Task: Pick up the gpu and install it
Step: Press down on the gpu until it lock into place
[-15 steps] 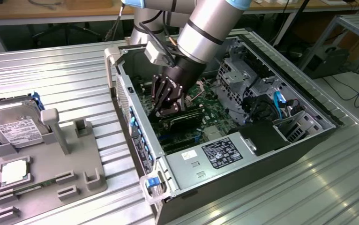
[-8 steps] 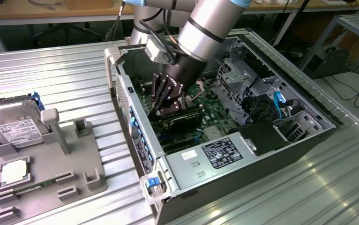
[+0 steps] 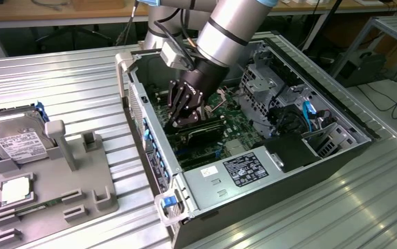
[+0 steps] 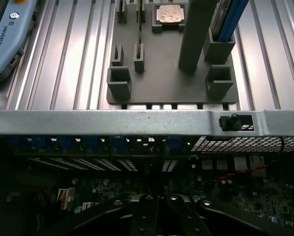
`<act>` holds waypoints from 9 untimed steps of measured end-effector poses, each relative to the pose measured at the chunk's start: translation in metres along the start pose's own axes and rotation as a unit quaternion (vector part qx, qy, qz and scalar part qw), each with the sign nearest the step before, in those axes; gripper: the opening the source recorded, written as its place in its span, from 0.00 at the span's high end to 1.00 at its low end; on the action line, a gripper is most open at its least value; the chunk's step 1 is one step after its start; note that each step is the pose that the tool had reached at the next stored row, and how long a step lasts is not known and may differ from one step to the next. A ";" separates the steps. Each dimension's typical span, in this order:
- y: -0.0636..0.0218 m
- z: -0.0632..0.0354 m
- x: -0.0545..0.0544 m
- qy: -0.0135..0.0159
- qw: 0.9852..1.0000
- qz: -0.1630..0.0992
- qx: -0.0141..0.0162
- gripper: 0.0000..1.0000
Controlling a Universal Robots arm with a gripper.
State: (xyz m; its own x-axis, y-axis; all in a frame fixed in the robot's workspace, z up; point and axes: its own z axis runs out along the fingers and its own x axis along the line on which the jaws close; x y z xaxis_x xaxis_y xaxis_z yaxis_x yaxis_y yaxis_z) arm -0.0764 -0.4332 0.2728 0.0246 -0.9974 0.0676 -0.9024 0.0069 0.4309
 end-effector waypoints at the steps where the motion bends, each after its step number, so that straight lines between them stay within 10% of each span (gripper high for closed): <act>1: 0.0000 -0.0001 0.000 0.000 1.000 0.000 0.004 0.89; 5: -0.0001 0.0000 0.000 0.001 1.000 0.000 0.029 0.89; 9: 0.0006 -0.0015 -0.001 0.001 0.999 0.001 0.045 0.89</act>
State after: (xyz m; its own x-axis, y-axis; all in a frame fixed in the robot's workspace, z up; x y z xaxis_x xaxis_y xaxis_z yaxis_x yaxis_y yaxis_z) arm -0.0764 -0.4322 0.2744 0.0231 -0.9973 0.0697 -0.9371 0.0027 0.3490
